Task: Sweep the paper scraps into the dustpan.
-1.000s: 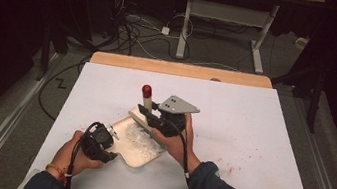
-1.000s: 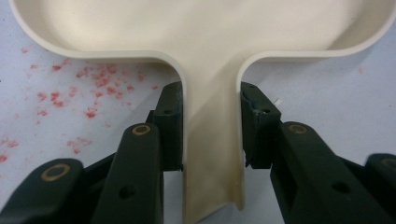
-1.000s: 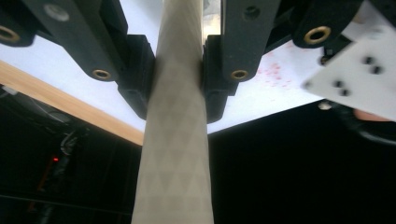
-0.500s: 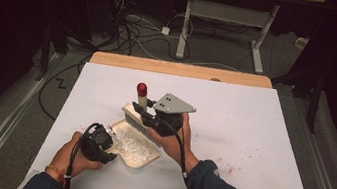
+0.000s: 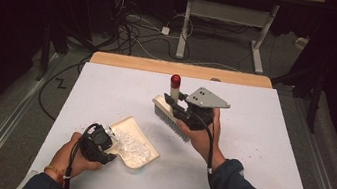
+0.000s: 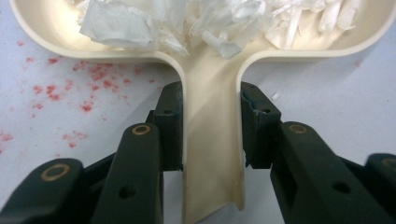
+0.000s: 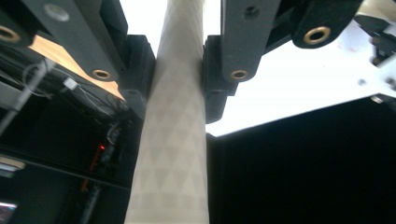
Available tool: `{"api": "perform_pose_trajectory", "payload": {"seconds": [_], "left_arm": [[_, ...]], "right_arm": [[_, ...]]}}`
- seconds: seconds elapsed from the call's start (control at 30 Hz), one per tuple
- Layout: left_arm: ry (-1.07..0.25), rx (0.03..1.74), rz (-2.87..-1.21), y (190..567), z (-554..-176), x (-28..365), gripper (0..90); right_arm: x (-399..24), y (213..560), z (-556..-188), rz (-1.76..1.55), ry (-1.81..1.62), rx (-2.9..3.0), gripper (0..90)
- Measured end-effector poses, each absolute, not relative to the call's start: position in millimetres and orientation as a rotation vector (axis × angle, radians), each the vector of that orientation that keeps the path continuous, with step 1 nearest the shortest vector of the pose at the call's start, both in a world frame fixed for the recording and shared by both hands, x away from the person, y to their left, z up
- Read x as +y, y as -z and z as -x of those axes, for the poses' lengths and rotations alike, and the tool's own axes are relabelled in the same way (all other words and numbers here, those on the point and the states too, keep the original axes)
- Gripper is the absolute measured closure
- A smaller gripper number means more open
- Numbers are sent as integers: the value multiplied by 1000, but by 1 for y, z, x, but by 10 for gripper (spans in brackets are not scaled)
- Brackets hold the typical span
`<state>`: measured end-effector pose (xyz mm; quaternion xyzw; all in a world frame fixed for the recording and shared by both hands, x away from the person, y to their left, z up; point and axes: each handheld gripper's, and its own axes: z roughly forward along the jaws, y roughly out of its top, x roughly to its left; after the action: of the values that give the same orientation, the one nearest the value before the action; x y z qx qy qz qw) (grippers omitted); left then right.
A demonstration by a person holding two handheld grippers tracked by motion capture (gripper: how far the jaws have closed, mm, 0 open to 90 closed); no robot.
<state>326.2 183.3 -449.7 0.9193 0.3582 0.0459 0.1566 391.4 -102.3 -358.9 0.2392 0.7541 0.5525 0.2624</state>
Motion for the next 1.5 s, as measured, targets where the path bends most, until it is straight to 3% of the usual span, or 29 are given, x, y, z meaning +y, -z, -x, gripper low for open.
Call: {"api": "perform_pose_trajectory", "payload": {"seconds": [0.4,0.73,1.17,1.5], "left_arm": [[-139,1032,-2636,450,-325,182,627],[-138,1031,-2629,450,-325,183,627],[-148,1032,-2627,448,-324,182,627],[-146,1035,-2624,448,-324,183,626]], "right_arm": [[-110,389,-401,-619,-1391,2024,702],[-90,400,-401,-494,-1470,2112,700],[-69,391,-352,-353,-1590,2232,702],[-84,371,-348,-367,-1620,2156,702]]}}
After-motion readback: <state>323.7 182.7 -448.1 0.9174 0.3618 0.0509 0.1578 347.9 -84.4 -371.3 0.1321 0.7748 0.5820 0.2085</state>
